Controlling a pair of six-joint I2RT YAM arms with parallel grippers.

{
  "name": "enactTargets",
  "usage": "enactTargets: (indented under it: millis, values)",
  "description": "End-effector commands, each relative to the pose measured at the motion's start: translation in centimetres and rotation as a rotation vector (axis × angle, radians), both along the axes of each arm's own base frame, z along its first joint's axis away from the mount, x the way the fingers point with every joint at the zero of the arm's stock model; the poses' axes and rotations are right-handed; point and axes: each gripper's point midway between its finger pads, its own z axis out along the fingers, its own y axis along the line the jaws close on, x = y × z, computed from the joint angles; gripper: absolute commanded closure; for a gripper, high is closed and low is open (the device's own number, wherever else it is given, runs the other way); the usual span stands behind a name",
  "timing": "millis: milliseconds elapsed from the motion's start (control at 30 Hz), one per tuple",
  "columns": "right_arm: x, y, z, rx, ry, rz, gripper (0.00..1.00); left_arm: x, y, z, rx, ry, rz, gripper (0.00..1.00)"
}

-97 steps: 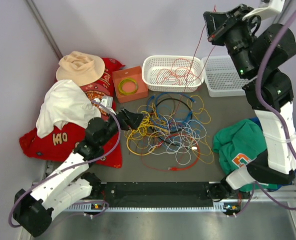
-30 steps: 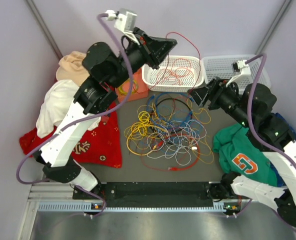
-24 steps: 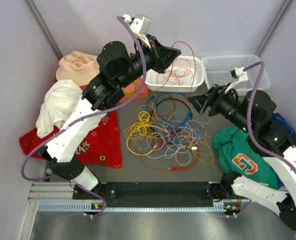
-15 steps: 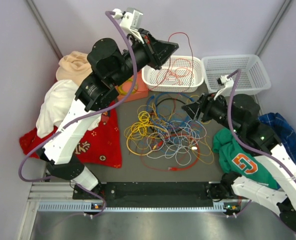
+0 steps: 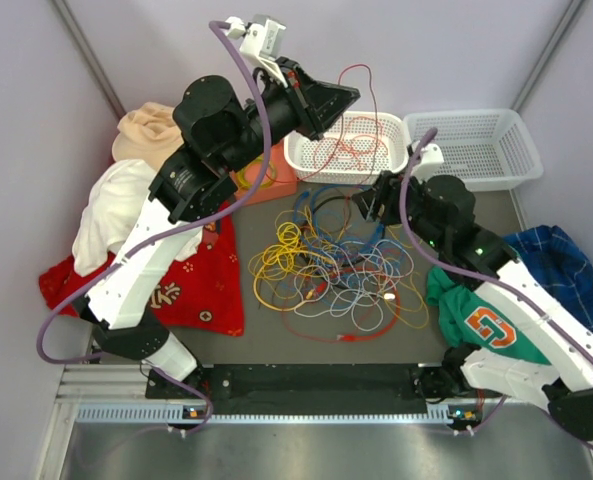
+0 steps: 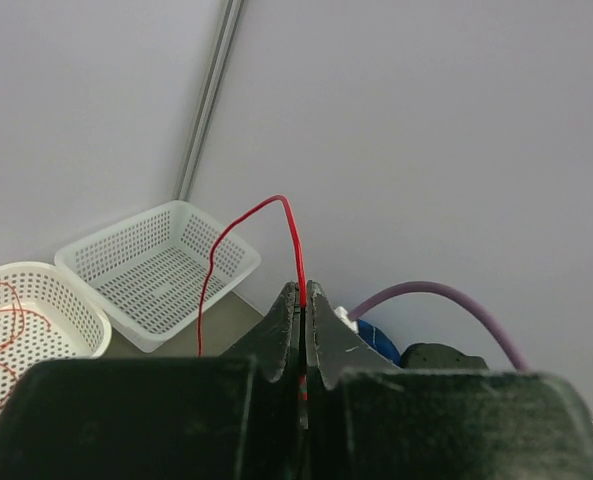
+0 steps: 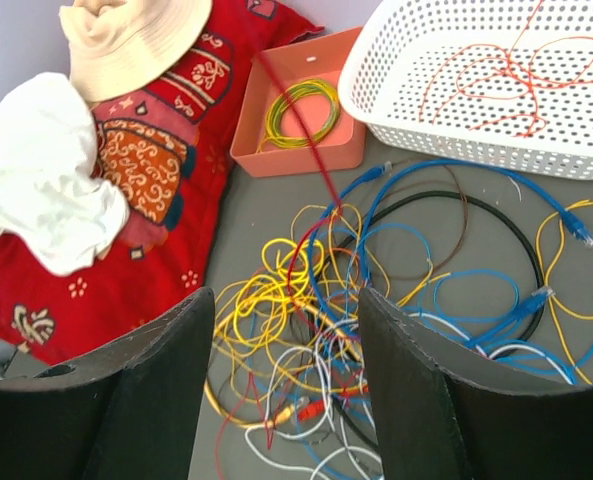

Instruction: Untangle the cables

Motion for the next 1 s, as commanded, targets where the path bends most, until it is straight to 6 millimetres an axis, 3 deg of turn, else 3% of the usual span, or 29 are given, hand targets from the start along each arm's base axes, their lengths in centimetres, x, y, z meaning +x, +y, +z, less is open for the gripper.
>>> enactTargets:
  millis: [0,267,367,467,500,533,567,600,667,700,733,767,800,833,867,933,967]
  values:
    - [2.8,0.7,2.6,0.047,-0.112,-0.054,0.41,-1.7,1.0,2.3,-0.054,-0.032,-0.034,1.0]
    - [6.1,2.1,0.9,0.038,-0.097,-0.109,0.54,-2.4,1.9,2.2,-0.053,-0.036,-0.029,1.0]
    - [6.5,2.0,1.0,0.059,-0.11,-0.137,0.74,-2.5,2.1,2.0,-0.045,-0.037,-0.024,1.0]
    - [6.2,1.6,1.9,0.096,-0.135,-0.146,1.0,-2.4,2.6,1.6,-0.031,-0.037,0.003,1.0]
    - [5.7,1.0,3.1,0.116,-0.151,-0.156,1.0,-2.1,2.6,0.9,-0.019,-0.027,0.015,1.0]
    - [5.3,0.6,3.1,0.1,-0.14,-0.159,1.0,-1.5,2.9,0.3,-0.009,-0.018,0.052,1.0]
    - [4.7,0.3,4.8,0.113,-0.155,-0.16,1.0,-1.4,3.5,0.1,-0.009,-0.011,0.076,1.0]
    - [4.3,-0.2,6.0,0.11,-0.163,-0.164,1.0,-0.5,3.4,-1.9,0.021,0.026,0.109,0.93]
    - [3.4,-1.0,9.7,0.092,-0.172,-0.16,1.0,0.6,4.7,-3.4,0.029,0.057,0.204,0.77]
    - [3.2,-1.2,11.0,0.072,-0.18,-0.158,1.0,1.6,4.5,-6.5,0.08,0.103,0.233,0.55]
    - [3.0,-1.5,14.5,0.089,-0.216,-0.161,1.0,2.4,5.0,-7.7,0.09,0.127,0.282,0.48]
    - [2.7,-1.8,14.7,0.055,-0.189,-0.162,1.0,2.7,5.2,-10.4,0.131,0.16,0.305,0.39]
    - [2.9,-2.2,15.6,0.026,-0.199,-0.177,1.0,3.0,5.5,-11.7,0.144,0.18,0.326,0.27]
    - [2.9,-2.4,18.8,0.05,-0.244,-0.185,1.0,3.2,5.8,-12.4,0.138,0.192,0.344,0.18]
    - [3.2,-2.5,18.9,0.004,-0.238,-0.191,1.0,3.4,6.2,-14.8,0.166,0.219,0.368,0.03]
    - [4.3,-3.0,21.8,0.009,-0.275,-0.237,1.0,3.5,6.8,-16.1,0.153,0.235,0.396,0.02]
    - [4.5,-3.2,21.9,-0.01,-0.264,-0.246,1.0,3.4,7.6,-17.7,0.163,0.254,0.427,0.02]
